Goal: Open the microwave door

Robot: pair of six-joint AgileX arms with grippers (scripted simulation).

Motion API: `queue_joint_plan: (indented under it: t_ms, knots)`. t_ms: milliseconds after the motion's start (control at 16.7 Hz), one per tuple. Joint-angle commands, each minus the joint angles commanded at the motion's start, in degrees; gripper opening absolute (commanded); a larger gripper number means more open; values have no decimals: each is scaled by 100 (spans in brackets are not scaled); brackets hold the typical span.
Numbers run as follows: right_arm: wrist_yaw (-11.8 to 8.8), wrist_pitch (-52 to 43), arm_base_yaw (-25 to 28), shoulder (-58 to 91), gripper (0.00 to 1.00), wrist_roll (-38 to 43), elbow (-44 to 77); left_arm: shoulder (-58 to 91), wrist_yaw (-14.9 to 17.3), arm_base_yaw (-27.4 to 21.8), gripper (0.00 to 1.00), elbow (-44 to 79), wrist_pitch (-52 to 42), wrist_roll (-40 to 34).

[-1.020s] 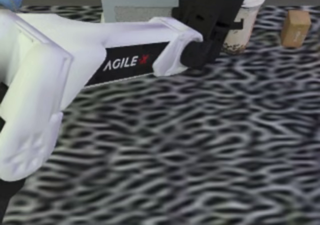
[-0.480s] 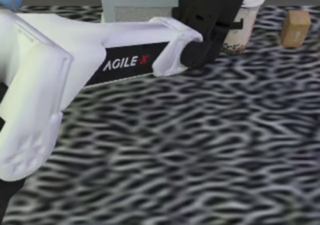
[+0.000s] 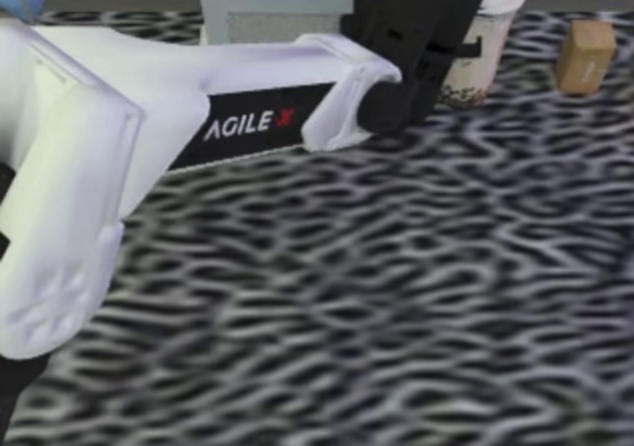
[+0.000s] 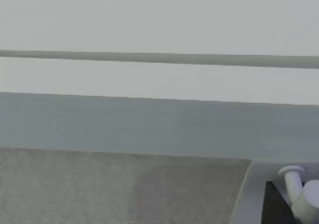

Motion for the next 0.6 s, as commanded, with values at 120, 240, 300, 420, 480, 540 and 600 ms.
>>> queue_joint_plan:
  t_ms: [120, 240, 300, 420, 480, 540, 600]
  knots:
    - [0, 0, 0, 0, 100, 0, 0, 0, 0, 0, 0, 0, 0, 0]
    - [0, 0, 0, 0, 100, 0, 0, 47, 47, -61, 0, -6, -1, -28]
    - [0, 0, 0, 0, 100, 0, 0, 31, 53, -56, 0, -23, 12, -19]
    - [0, 0, 0, 0, 100, 0, 0, -66, 96, -21, 0, -151, 98, 47]
    - [0, 0, 0, 0, 100, 0, 0, -117, 121, -3, 0, -223, 148, 84]
    - [0, 0, 0, 0, 100, 0, 0, -153, 139, 9, 0, -273, 186, 111]
    - [0, 0, 0, 0, 100, 0, 0, -162, 144, 12, 0, -287, 196, 118]
